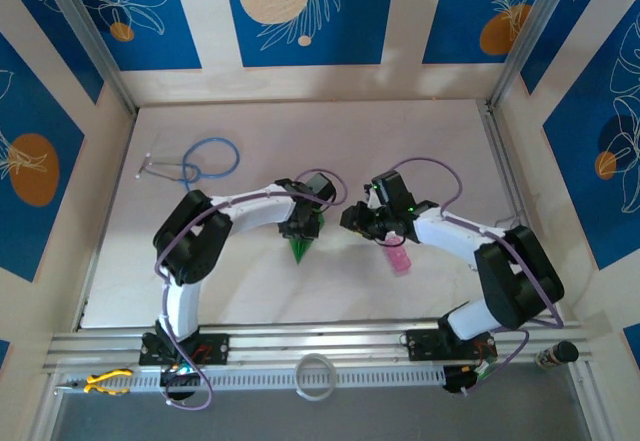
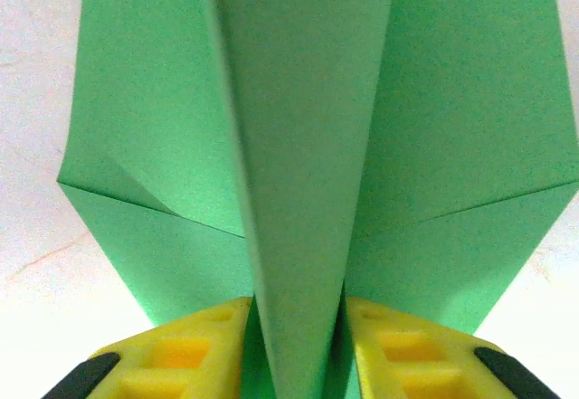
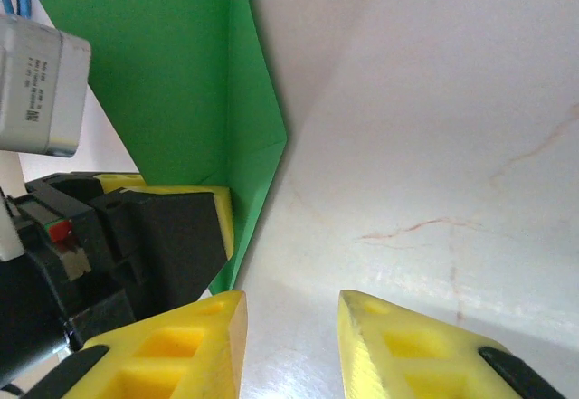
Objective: Fold a paper plane with a square sheet of paper (pick it up from the middle)
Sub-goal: Move the paper plane to the center of the table.
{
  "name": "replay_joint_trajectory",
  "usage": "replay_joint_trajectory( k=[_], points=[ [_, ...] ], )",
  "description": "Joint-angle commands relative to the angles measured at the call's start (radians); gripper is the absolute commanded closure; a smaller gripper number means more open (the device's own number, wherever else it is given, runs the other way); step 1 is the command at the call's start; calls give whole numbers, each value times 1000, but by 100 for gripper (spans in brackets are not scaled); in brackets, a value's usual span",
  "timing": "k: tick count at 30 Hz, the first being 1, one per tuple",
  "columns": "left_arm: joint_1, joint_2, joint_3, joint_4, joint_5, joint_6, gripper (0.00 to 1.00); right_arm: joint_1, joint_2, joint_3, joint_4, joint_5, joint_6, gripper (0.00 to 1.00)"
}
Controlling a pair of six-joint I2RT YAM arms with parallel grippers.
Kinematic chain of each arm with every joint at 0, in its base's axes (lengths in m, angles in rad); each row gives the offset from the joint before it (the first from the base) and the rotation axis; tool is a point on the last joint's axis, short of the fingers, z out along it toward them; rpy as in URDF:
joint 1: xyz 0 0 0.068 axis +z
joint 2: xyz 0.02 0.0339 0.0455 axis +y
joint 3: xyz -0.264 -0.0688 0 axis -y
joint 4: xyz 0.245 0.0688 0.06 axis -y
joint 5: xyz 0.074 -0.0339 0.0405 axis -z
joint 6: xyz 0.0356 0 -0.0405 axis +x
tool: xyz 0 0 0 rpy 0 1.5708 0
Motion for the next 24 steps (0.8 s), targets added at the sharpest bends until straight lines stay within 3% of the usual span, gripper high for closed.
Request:
replay_joint_trajectory(
  k=[1,24],
  points=[
    [-5,53,22,-33,-41,-35,67,-28,-43,-22,-27,13,-5,68],
    [-6,73,111,-50,-56,-135,60,-134,-203,-25,-147,3,-92,65]
  ],
)
